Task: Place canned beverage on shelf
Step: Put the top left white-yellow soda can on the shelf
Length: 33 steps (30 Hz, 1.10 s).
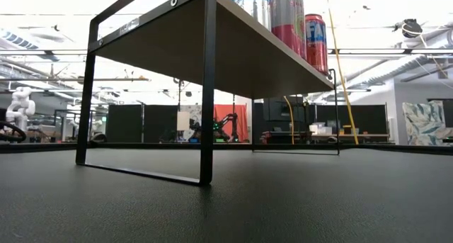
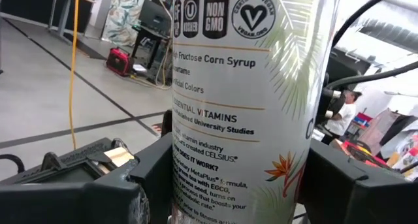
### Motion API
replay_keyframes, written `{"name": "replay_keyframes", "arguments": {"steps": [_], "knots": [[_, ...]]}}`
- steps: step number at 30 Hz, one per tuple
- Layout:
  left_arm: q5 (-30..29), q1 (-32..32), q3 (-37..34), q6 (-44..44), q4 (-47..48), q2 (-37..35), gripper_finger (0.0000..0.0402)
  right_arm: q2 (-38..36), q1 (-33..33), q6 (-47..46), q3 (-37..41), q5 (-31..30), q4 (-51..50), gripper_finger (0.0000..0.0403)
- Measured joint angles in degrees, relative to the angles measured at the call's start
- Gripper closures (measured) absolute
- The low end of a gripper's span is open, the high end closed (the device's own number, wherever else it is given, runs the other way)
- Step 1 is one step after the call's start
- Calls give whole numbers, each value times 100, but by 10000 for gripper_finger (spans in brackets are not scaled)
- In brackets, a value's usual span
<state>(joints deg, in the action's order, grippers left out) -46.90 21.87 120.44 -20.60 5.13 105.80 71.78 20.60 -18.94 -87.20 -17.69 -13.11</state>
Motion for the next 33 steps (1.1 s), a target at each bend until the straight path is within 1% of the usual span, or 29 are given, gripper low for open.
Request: {"name": "replay_keyframes", "arguments": {"steps": [14, 18, 23, 28, 33], "knots": [[105, 0, 0, 4, 6, 0, 155, -3, -2, 31, 0, -4, 171, 156], [109, 0, 0, 5, 8, 0, 147, -3, -2, 33, 0, -8, 169, 168], [147, 0, 0, -20, 25, 0, 127, -6, -2, 35, 0, 0, 150, 168], [189, 27, 0, -28, 12, -1, 92, -6, 2, 57, 0, 57, 89, 169], [354, 75, -2, -2, -49, -120, 56, 5, 0, 22, 4, 489, -11, 168]]}}
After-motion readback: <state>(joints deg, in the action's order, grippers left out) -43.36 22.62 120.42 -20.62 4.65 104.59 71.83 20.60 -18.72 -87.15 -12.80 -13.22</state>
